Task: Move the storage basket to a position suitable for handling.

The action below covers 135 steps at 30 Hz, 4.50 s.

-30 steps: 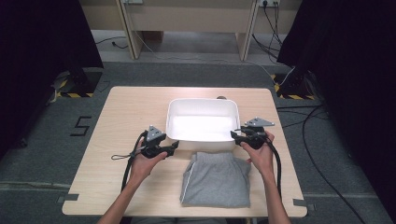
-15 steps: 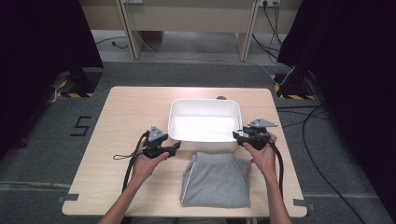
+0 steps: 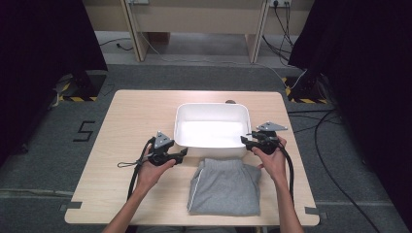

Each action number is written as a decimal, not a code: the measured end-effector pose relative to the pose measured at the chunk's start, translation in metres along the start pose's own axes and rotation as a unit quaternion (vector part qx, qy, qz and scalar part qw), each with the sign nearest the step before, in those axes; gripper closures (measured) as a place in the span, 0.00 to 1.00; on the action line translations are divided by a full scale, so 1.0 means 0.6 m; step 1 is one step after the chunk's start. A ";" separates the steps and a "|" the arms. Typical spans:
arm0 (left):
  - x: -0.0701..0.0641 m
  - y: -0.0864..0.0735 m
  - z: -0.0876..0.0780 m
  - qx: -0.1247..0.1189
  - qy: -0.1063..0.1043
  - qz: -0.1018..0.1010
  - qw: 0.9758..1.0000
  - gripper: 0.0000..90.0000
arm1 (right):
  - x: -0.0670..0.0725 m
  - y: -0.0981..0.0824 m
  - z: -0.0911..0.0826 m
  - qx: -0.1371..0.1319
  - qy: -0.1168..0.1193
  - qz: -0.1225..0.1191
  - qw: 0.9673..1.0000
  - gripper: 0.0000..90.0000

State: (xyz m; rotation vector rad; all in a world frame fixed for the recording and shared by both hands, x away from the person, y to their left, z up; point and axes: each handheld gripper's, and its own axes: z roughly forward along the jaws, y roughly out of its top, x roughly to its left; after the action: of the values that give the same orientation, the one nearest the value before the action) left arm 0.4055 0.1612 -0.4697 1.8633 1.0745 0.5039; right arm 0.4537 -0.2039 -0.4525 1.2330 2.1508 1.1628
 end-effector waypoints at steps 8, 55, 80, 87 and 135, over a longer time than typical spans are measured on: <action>0.013 0.001 -0.001 -0.004 -0.003 -0.016 1.000 0.37 | 0.006 0.004 0.008 -0.002 0.002 0.002 1.000 0.52; -0.052 -0.071 -0.110 0.008 -0.066 0.004 0.998 0.20 | 0.036 -0.084 -0.131 -0.034 0.021 0.007 0.999 0.25; -0.081 -0.121 -0.122 0.032 -0.088 0.003 0.996 0.20 | 0.054 -0.119 -0.118 -0.007 0.043 0.003 0.999 0.22; -0.085 -0.138 -0.114 0.048 -0.084 0.005 0.995 0.20 | 0.052 -0.128 -0.111 0.002 0.047 0.000 0.999 0.22; -0.165 -0.154 -0.069 0.081 -0.155 0.057 0.983 0.45 | 0.052 -0.146 -0.082 0.041 0.060 -0.005 0.997 0.21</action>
State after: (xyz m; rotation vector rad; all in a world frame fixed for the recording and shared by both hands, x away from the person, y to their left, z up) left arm 0.2796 0.1192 -0.5190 2.0731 0.8231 0.1828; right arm 0.3593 -0.2235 -0.4939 1.2131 2.3096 1.1830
